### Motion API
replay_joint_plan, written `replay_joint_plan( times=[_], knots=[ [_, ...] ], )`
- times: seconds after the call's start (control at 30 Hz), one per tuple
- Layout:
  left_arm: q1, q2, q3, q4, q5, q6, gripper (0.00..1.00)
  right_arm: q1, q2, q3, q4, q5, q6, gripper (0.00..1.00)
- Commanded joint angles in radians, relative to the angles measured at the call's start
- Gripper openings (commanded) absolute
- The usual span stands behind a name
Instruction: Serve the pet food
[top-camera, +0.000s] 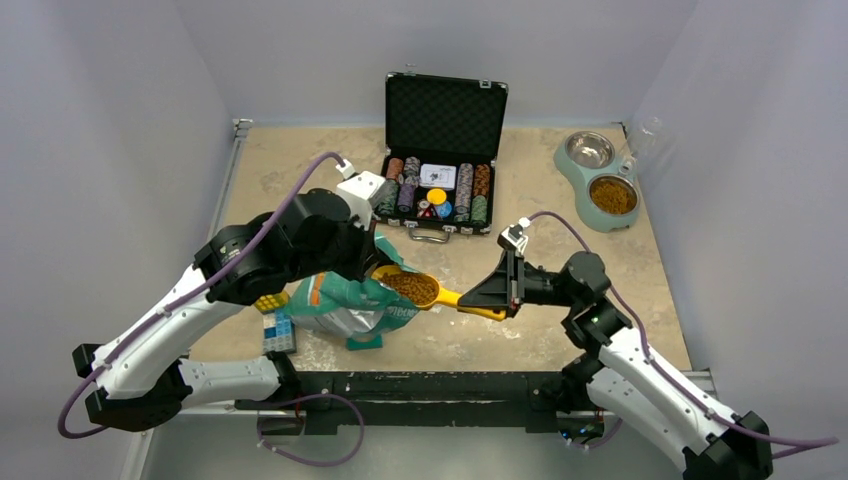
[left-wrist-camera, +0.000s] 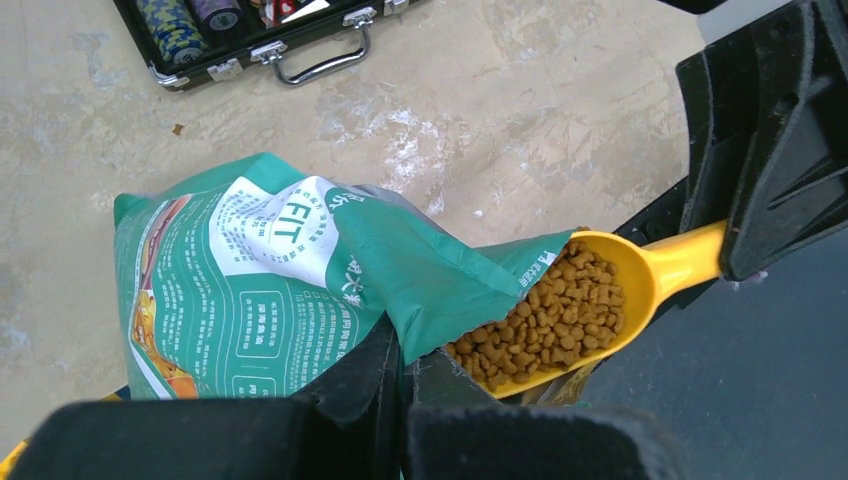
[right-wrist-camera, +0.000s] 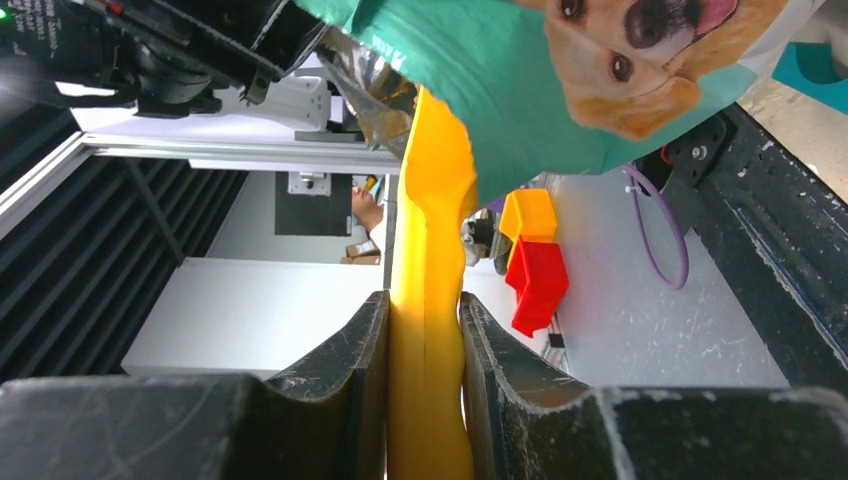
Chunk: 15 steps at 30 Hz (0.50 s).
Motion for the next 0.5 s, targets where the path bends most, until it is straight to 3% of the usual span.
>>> replay_joint_plan(
  times=[0.0,0.47],
  knots=[
    [0.008,-0.069,0.072,0.100,-0.157,-0.009,0.00,-0.021,-0.066,0.027,-0.116,-0.007,-0.017,0.00],
    [0.009,-0.032,0.157,0.079,-0.311,-0.004,0.00,-0.025,-0.151,0.056,-0.220,0.001,-0.024,0.00]
  ],
)
